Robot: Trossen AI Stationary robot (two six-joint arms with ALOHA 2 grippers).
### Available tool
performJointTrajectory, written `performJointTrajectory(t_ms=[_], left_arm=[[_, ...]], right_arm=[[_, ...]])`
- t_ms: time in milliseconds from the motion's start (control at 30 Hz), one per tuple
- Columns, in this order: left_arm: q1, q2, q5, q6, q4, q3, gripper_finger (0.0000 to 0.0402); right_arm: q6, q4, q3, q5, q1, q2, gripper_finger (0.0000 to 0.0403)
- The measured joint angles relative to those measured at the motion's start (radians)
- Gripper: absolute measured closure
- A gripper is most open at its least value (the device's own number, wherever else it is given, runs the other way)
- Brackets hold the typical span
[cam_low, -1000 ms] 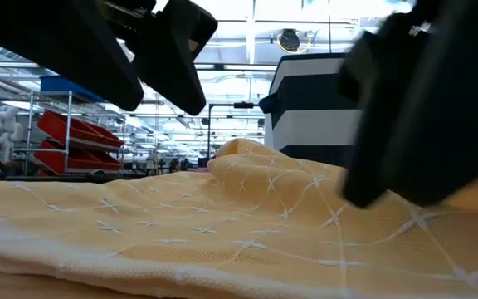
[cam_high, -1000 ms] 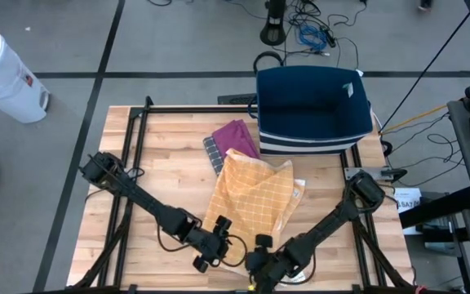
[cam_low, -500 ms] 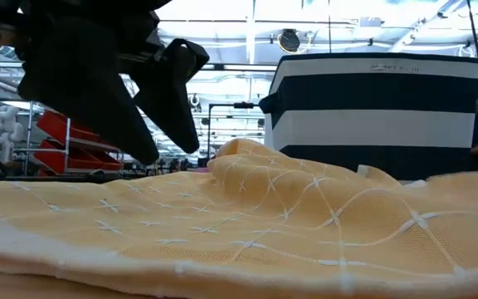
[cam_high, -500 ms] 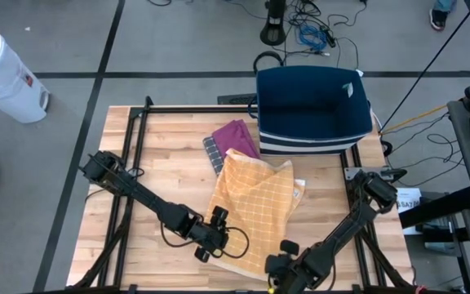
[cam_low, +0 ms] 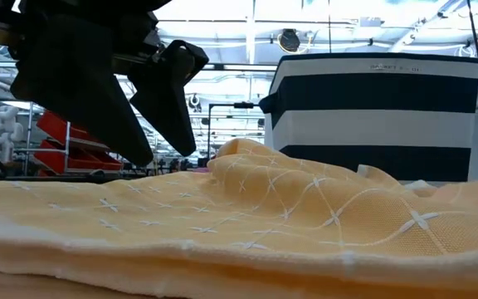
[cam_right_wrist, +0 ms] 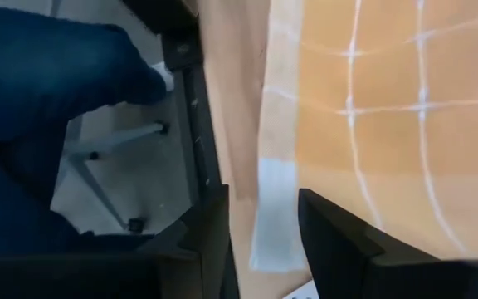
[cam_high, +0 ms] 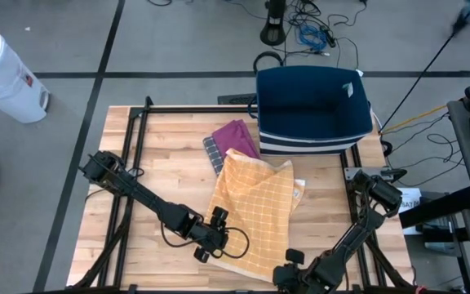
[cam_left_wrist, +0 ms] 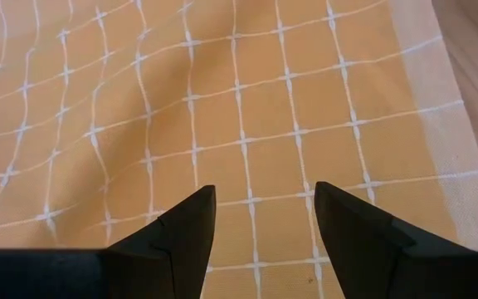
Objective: Fold towel
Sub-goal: Fold the orange checkered towel
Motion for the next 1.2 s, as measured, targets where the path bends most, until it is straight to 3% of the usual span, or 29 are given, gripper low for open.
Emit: performJointTrajectory(t_ms=[133,267,567,733,867,1200], left_arm=[[0.001,0.0,0.002,0.0,0.0,0.0,0.0188],[0.001,0.0,0.002,-0.001,0.002,0.0,0.0188],[0.003,0.0,0.003,-0.003,0.006,0.0,0.0188],[0.002,0.0,0.004,-0.013,0.006,0.0,0.0188],[0.002,0.0,0.004,-0.028,0.006,0.0,0.0188],[0.002,0.0,0.004,-0.029,0.006,0.0,0.0188]], right_arm=[[0.0,0.002,0.0,-0.022,0.006,0.0,0.0249],[-0.045,0.001,0.0,0.021,0.002,0.0,0.021],[-0.301,0.161,0.0,0.091,-0.084,0.0,0.0118],[-0.405,0.373,0.0,0.021,-0.136,0.0,0.0111],[-0.478,0.432,0.0,-0.021,-0.174,0.0,0.0116],[-0.638,0.151,0.018,-0.055,-0.223,0.001,0.0128]])
